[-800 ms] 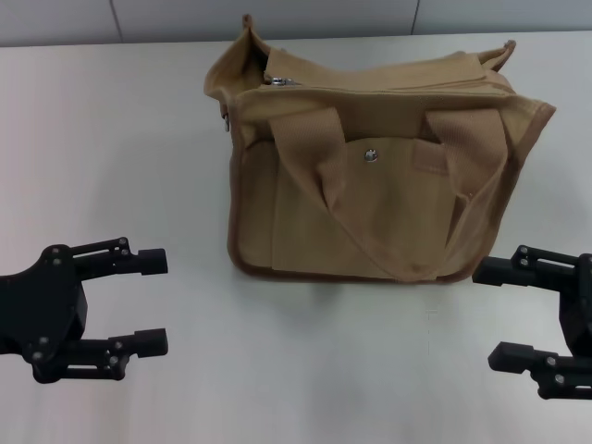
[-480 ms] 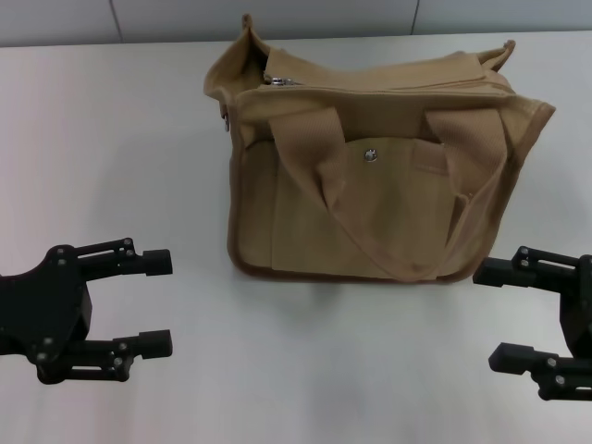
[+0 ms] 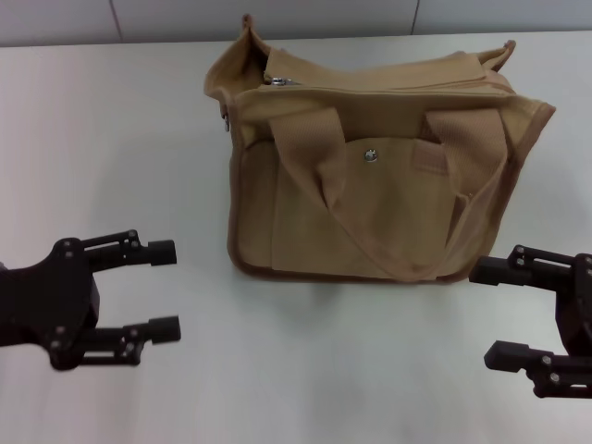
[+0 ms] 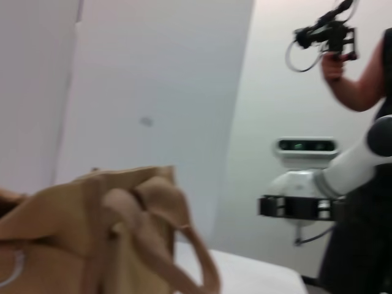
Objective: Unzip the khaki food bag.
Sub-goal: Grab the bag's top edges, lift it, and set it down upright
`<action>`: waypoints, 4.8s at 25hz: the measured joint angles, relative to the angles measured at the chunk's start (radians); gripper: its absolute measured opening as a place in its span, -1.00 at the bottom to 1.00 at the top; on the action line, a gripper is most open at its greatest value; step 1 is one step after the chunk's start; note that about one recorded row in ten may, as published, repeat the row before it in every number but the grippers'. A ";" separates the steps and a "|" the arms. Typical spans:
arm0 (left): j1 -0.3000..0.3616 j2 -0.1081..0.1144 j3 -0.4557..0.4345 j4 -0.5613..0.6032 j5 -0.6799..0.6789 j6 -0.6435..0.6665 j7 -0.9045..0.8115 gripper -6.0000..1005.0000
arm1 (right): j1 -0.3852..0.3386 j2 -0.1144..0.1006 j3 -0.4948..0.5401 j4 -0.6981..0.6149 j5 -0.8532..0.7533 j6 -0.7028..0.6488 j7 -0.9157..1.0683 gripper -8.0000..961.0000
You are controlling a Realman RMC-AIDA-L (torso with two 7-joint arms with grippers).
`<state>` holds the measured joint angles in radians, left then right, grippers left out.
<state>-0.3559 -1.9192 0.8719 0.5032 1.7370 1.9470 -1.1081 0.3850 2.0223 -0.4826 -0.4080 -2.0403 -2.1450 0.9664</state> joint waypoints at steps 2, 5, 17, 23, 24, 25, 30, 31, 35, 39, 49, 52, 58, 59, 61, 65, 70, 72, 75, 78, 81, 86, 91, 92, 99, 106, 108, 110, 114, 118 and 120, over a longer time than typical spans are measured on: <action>0.003 -0.006 -0.015 0.000 -0.002 -0.034 0.004 0.51 | 0.000 0.001 0.001 0.000 0.000 0.001 0.000 0.52; 0.008 -0.035 -0.078 0.000 -0.004 -0.093 0.026 0.49 | 0.000 0.001 0.004 0.000 0.000 0.002 0.000 0.52; -0.048 -0.154 -0.186 -0.036 -0.008 -0.295 0.135 0.43 | -0.005 0.004 0.007 0.001 0.001 0.004 -0.003 0.52; -0.117 -0.155 -0.184 -0.140 -0.037 -0.385 0.164 0.40 | -0.006 0.013 0.007 0.001 0.002 0.005 -0.007 0.52; -0.121 -0.155 -0.183 -0.149 -0.042 -0.390 0.164 0.40 | -0.007 0.014 0.007 0.001 0.002 0.008 -0.008 0.52; -0.133 -0.156 -0.181 -0.168 -0.050 -0.399 0.166 0.39 | -0.007 0.014 0.007 0.001 0.002 0.008 -0.008 0.52; -0.157 -0.157 -0.176 -0.204 -0.051 -0.408 0.198 0.26 | -0.009 0.014 0.008 0.000 0.002 0.016 -0.008 0.52; -0.158 -0.158 -0.175 -0.212 -0.056 -0.410 0.216 0.22 | -0.009 0.014 0.008 0.000 0.002 0.016 -0.008 0.52; -0.153 -0.159 -0.177 -0.217 -0.069 -0.398 0.244 0.05 | -0.010 0.014 0.009 0.000 0.002 0.016 -0.009 0.52; -0.148 -0.158 -0.171 -0.218 -0.088 -0.382 0.263 -0.17 | -0.009 0.013 0.009 0.000 0.002 0.022 -0.010 0.52; -0.149 -0.158 -0.168 -0.219 -0.088 -0.381 0.264 -0.83 | -0.009 0.015 0.010 0.003 0.006 0.031 -0.011 0.52; -0.149 -0.158 -0.168 -0.219 -0.088 -0.381 0.266 -0.82 | -0.009 0.015 0.010 0.004 0.007 0.032 -0.011 0.52; -0.119 -0.150 -0.178 -0.212 -0.154 -0.352 0.364 -0.82 | -0.009 0.017 0.012 0.007 0.009 0.033 -0.011 0.52; -0.110 -0.145 -0.179 -0.198 -0.192 -0.350 0.364 -0.82 | -0.006 0.018 0.013 0.008 0.011 0.033 -0.007 0.52; -0.107 -0.140 -0.186 -0.185 -0.227 -0.354 0.361 -0.83 | -0.004 0.018 0.017 0.008 0.012 0.033 -0.006 0.52; -0.108 -0.134 -0.222 -0.176 -0.264 -0.368 0.361 -0.83 | 0.007 0.025 0.060 0.007 0.013 0.027 0.013 0.52; -0.132 -0.129 -0.301 -0.123 -0.281 -0.331 0.339 -0.82 | 0.030 0.029 0.114 0.009 0.015 0.040 0.047 0.52; -0.148 -0.134 -0.290 -0.092 -0.283 -0.226 0.312 -0.82 | 0.037 0.036 0.152 0.012 0.015 0.050 0.058 0.52; -0.155 -0.144 -0.242 -0.092 -0.280 -0.161 0.334 -0.82 | 0.040 0.046 0.221 0.030 0.016 0.071 0.089 0.52; -0.163 -0.156 -0.117 -0.138 -0.283 -0.154 0.425 -0.83 | 0.042 0.054 0.344 0.093 0.016 0.120 0.120 0.52; -0.178 -0.159 -0.036 -0.236 -0.287 -0.202 0.545 -0.83 | 0.037 0.056 0.431 0.149 0.017 0.170 0.119 0.52; -0.171 -0.160 -0.012 -0.328 -0.288 -0.235 0.654 -0.83 | 0.034 0.058 0.465 0.175 0.020 0.236 0.119 0.52; -0.145 -0.161 -0.013 -0.333 -0.285 -0.227 0.664 -0.83 | 0.042 0.058 0.466 0.174 0.027 0.262 0.135 0.52; -0.143 -0.161 -0.013 -0.334 -0.283 -0.227 0.665 -0.83 | 0.049 0.057 0.465 0.171 0.028 0.271 0.147 0.52; -0.138 -0.161 -0.022 -0.359 -0.285 -0.182 0.685 -0.82 | 0.129 0.048 0.338 -0.010 0.022 0.253 0.304 0.52; -0.138 -0.161 -0.025 -0.359 -0.326 -0.133 0.687 -0.82 | 0.166 0.055 0.250 -0.139 0.026 0.207 0.380 0.52; -0.138 -0.161 -0.025 -0.360 -0.340 -0.125 0.690 -0.82 | 0.181 0.057 0.228 -0.171 0.027 0.200 0.404 0.52; -0.139 -0.161 -0.024 -0.363 -0.347 -0.123 0.697 -0.82 | 0.196 0.058 0.222 -0.191 0.030 0.199 0.429 0.52; -0.145 -0.161 -0.017 -0.374 -0.348 -0.129 0.716 -0.83 | 0.218 0.060 0.192 -0.212 0.073 0.201 0.471 0.52; -0.147 -0.161 -0.015 -0.384 -0.349 -0.140 0.731 -0.83 | 0.220 0.060 0.162 -0.222 0.115 0.214 0.489 0.52; -0.151 -0.161 -0.015 -0.398 -0.347 -0.145 0.752 -0.83 | 0.219 0.061 0.147 -0.256 0.139 0.220 0.497 0.52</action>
<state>-0.5069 -2.0801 0.8570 0.1049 1.3896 1.8020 -0.3561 0.6037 2.0833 -0.3356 -0.6637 -1.9009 -1.9249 1.4629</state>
